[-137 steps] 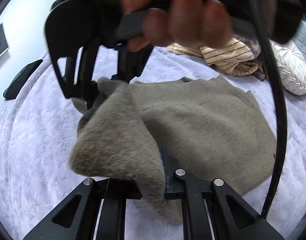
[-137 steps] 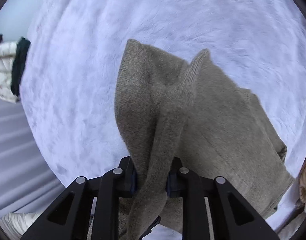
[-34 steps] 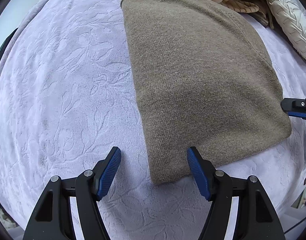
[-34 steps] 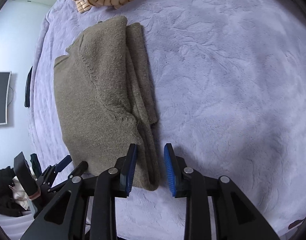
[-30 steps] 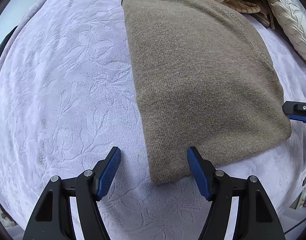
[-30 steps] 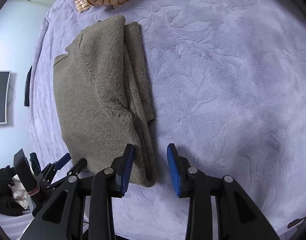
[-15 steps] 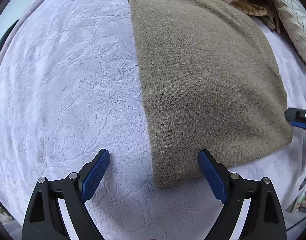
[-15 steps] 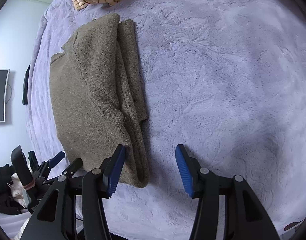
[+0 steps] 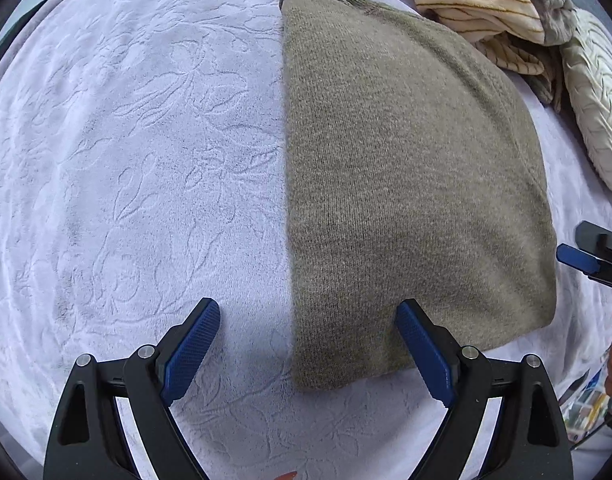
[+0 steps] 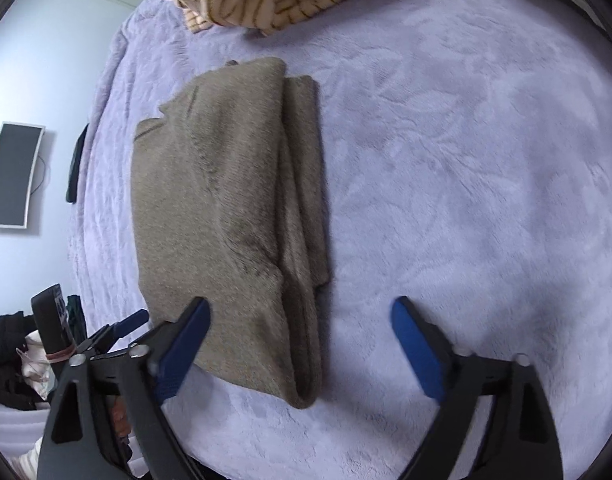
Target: Fold small clothes
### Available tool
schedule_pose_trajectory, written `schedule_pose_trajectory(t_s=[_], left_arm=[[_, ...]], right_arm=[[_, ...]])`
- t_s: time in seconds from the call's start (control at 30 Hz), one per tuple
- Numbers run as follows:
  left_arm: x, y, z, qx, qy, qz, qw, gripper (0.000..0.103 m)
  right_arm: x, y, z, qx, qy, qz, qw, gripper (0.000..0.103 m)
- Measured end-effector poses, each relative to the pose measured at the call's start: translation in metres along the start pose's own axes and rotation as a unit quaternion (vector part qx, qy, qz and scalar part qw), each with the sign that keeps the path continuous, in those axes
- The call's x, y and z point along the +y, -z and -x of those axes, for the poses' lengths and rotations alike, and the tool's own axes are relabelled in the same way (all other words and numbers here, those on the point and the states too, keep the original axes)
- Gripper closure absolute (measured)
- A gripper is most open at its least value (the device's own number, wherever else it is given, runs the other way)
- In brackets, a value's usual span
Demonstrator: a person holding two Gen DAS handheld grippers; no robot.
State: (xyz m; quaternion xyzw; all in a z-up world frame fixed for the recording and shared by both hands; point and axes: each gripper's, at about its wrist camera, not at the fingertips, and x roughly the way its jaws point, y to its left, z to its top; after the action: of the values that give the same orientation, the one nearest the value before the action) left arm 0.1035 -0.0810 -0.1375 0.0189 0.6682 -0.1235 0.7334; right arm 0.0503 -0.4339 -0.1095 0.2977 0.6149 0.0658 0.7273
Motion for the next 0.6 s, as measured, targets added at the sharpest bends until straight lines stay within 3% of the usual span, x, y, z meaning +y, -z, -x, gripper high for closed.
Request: schedule_pose_trajectory(t_s=[0.13, 0.4, 0.6], left_arm=[[0.007, -0.008, -0.001, -0.003, 0.019, 0.014, 0.9997, 0.012], [0.021, -0.033, 0.000, -0.010, 0.073, 0.018, 0.9971, 0.012], [0.019, -0.042, -0.006, 0.007, 0.147, 0.012, 0.9890, 0.012]], right_arm=[[0.007, -0.010, -0.004, -0.003, -0.021, 0.015, 1.000, 0.000], [0.014, -0.039, -0.017, 0.016, -0.019, 0.036, 0.999, 0.000], [0.012, -0.060, -0.024, 0.011, -0.053, 0.037, 0.998, 0.000]])
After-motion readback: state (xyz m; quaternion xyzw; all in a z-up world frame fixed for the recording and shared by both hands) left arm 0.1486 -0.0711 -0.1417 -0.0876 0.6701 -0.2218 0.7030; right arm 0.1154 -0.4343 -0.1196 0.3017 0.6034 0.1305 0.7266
